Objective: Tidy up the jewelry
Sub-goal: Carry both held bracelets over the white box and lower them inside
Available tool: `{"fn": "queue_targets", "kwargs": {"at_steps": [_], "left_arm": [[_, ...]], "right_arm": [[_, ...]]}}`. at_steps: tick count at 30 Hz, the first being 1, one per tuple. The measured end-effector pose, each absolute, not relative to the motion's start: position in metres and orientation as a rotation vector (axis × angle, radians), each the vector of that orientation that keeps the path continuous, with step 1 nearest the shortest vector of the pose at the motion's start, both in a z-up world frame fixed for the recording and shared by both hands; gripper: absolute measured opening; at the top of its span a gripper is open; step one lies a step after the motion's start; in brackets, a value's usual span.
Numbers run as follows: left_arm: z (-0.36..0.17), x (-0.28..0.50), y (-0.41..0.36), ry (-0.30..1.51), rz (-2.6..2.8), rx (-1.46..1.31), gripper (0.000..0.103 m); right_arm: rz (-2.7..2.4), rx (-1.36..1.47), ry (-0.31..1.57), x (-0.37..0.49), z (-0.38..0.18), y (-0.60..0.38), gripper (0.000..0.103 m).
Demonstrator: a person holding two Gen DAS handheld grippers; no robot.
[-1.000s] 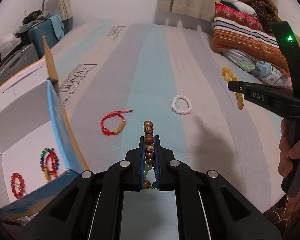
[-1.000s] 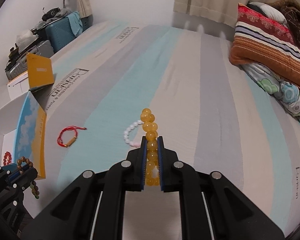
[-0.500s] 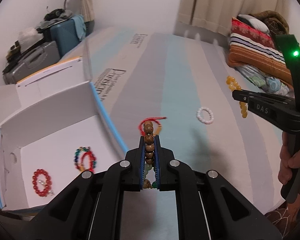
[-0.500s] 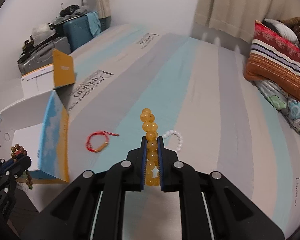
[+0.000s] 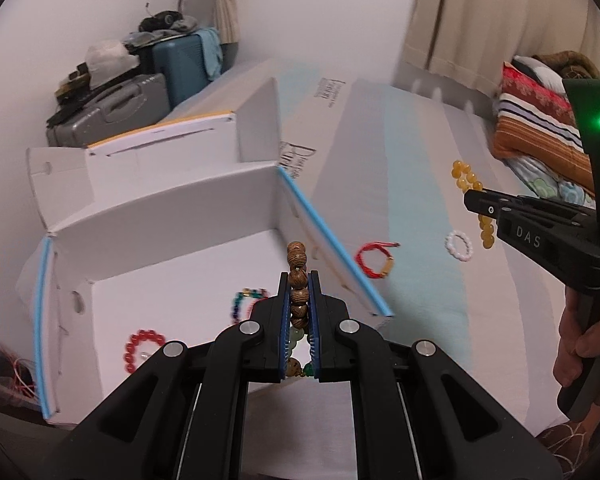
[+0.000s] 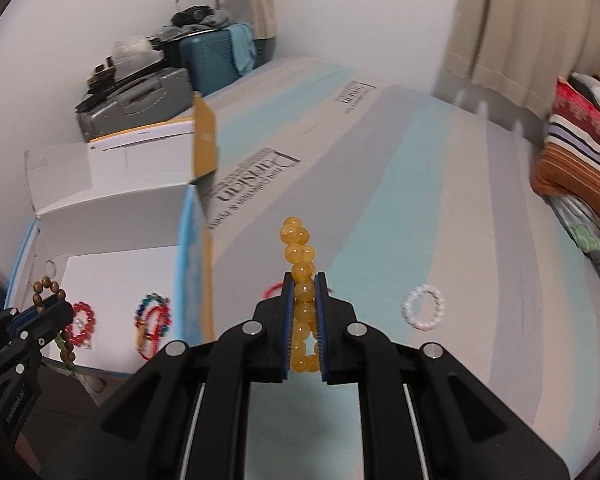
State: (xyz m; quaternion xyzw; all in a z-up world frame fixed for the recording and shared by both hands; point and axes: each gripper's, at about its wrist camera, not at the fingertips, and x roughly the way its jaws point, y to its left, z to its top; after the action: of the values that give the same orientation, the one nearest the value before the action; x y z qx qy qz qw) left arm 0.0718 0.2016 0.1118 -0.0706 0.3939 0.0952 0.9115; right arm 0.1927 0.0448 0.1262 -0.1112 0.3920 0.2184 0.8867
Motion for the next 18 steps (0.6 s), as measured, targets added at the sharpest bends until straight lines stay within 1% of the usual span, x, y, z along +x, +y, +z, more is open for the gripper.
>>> {"fn": "queue_targets", "kwargs": {"at_steps": [12, 18], "left_arm": [[0.108, 0.050, 0.266, 0.816, 0.288, -0.187, 0.007], [0.097, 0.042, 0.296, 0.837, 0.364, -0.230, 0.007]], "right_arm": [[0.542, -0.257, 0.816, 0.176, 0.121, 0.114, 0.009], [0.591, -0.276, 0.843, 0.165, 0.108, 0.146, 0.009]]}}
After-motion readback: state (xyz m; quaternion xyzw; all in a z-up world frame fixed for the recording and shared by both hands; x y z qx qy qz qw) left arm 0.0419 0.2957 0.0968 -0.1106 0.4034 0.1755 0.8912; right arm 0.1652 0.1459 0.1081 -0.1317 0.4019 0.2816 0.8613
